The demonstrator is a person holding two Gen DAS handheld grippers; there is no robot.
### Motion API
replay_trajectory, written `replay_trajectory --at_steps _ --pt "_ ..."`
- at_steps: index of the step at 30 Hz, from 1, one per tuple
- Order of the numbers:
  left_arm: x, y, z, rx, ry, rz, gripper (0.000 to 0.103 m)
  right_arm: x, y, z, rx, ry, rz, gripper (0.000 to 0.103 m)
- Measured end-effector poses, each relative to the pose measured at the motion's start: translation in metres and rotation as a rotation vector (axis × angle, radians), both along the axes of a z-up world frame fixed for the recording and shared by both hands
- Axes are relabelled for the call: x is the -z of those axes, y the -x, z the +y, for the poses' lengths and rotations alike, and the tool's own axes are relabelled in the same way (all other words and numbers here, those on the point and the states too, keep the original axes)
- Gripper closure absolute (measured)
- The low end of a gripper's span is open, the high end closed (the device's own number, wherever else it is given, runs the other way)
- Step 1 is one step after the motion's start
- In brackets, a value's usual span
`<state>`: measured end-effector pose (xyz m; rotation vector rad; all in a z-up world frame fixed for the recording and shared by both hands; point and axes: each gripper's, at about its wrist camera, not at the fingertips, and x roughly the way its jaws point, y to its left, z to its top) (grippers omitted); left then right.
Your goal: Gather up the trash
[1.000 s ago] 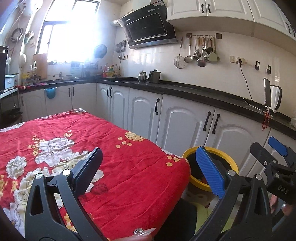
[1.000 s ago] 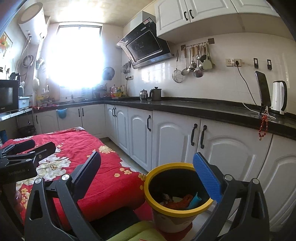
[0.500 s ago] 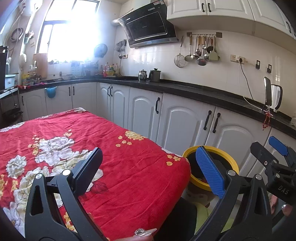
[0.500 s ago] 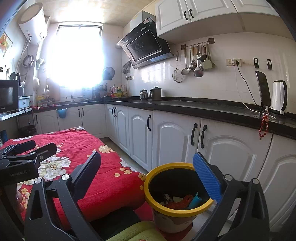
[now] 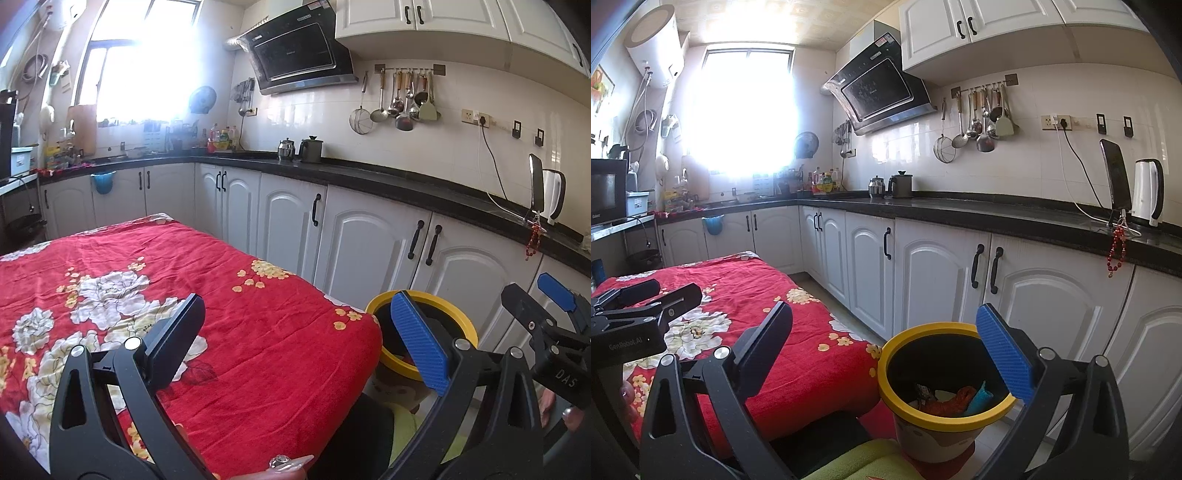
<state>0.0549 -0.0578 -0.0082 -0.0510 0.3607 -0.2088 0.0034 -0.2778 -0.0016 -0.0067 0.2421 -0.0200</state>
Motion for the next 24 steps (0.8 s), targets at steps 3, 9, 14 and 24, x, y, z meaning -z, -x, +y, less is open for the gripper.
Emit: replay_trajectory --at_steps 3,9,14,24 --pt "0.0001 0.0002 -0.0003 0.002 -0.001 -0.002 0.011 -0.0001 -0.0001 0.0000 0.001 -0.001 0.000 0.006" --pt "0.0006 0.0001 -0.0006 0.001 -0.003 -0.002 0.010 -0.0003 0.0000 0.0000 0.000 0.000 0.000 0.006" --pt "0.0007 -0.0002 -0.0004 0.002 -0.003 -0.002 0.011 -0.0003 -0.0002 -0.0001 0.001 -0.001 0.000 0.006" --pt "0.0015 -0.0008 -0.0006 0.003 0.000 0.004 0.010 0.0003 -0.0002 0.0000 0.002 -0.001 0.001 0.006"
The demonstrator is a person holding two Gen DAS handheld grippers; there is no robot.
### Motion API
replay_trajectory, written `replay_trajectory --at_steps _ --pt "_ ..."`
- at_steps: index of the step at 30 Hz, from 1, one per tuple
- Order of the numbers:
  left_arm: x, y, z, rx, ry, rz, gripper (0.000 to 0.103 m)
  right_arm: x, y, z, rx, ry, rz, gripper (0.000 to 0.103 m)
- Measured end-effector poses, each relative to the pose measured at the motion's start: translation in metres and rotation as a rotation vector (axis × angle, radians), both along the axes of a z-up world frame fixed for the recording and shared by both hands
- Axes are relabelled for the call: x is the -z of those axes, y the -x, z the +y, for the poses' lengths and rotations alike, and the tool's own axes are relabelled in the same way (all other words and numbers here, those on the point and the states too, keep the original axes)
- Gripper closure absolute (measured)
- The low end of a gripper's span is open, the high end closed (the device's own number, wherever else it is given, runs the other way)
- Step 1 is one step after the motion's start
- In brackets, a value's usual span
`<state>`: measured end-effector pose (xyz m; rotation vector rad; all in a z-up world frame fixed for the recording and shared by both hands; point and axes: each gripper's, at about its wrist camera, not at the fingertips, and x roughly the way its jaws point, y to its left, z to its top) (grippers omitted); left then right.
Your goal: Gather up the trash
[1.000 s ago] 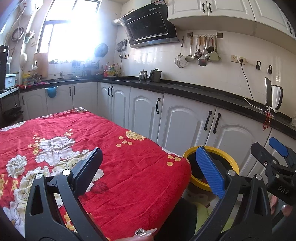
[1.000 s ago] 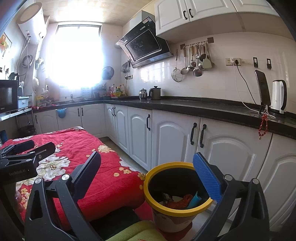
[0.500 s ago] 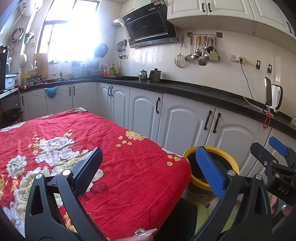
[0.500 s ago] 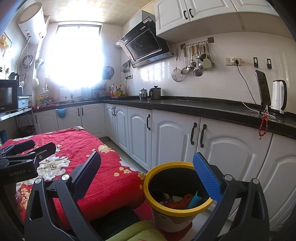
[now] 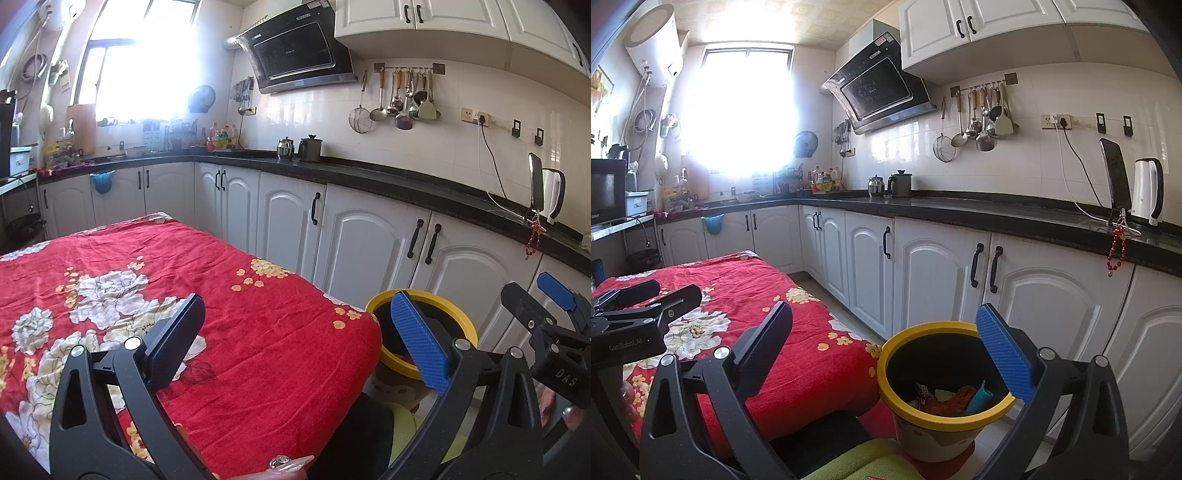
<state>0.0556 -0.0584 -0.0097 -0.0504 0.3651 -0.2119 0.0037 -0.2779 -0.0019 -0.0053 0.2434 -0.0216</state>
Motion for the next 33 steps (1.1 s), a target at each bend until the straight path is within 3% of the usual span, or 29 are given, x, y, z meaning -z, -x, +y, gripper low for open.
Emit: replay_trajectory --at_steps 33 --pt "0.0072 -0.0085 0.0015 0.002 0.006 0.056 0.010 0.0036 -0.0032 -0.0010 0.001 0.005 0.013 0.006"
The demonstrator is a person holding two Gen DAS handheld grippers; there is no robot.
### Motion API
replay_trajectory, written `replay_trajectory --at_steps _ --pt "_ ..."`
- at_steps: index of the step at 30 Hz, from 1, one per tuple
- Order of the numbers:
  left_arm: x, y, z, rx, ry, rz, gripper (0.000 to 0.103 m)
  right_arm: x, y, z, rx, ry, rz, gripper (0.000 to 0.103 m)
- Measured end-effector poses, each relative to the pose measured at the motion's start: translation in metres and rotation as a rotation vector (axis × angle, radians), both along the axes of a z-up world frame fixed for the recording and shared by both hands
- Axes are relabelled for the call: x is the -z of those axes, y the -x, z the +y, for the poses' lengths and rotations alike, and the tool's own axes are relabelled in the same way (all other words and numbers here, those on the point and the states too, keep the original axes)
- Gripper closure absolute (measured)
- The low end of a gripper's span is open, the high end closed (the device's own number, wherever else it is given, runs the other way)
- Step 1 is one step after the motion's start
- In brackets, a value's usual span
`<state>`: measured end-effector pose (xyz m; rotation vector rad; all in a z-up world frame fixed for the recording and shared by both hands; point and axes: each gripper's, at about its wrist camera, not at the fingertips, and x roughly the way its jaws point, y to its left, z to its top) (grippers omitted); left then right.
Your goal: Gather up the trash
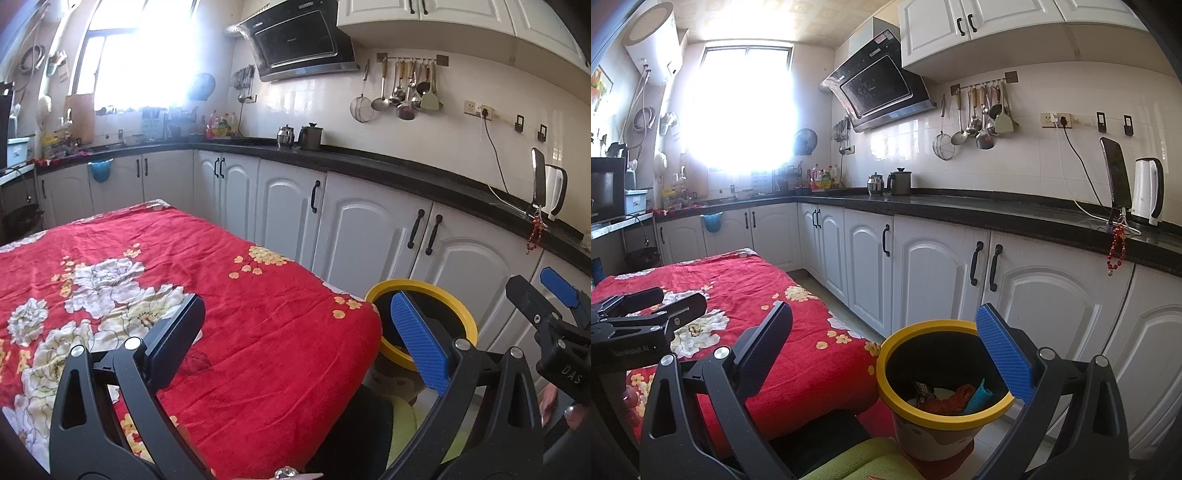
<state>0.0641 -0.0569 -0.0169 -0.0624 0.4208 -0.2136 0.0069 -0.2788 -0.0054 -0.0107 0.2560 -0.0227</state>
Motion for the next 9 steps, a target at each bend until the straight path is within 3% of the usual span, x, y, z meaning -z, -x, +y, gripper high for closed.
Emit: replay_trajectory --at_steps 3,6,9 --pt "-0.003 -0.005 0.019 -0.053 0.033 0.024 0.010 -0.001 -0.009 0.008 -0.030 0.010 0.017 0.006" --pt "-0.009 -0.009 0.064 -0.162 0.080 0.059 0.010 -0.005 -0.040 0.046 -0.153 0.023 0.097 0.006" --pt "-0.014 0.003 0.150 -0.412 0.076 0.063 0.010 -0.012 -0.081 0.123 -0.369 0.016 0.190 0.006"
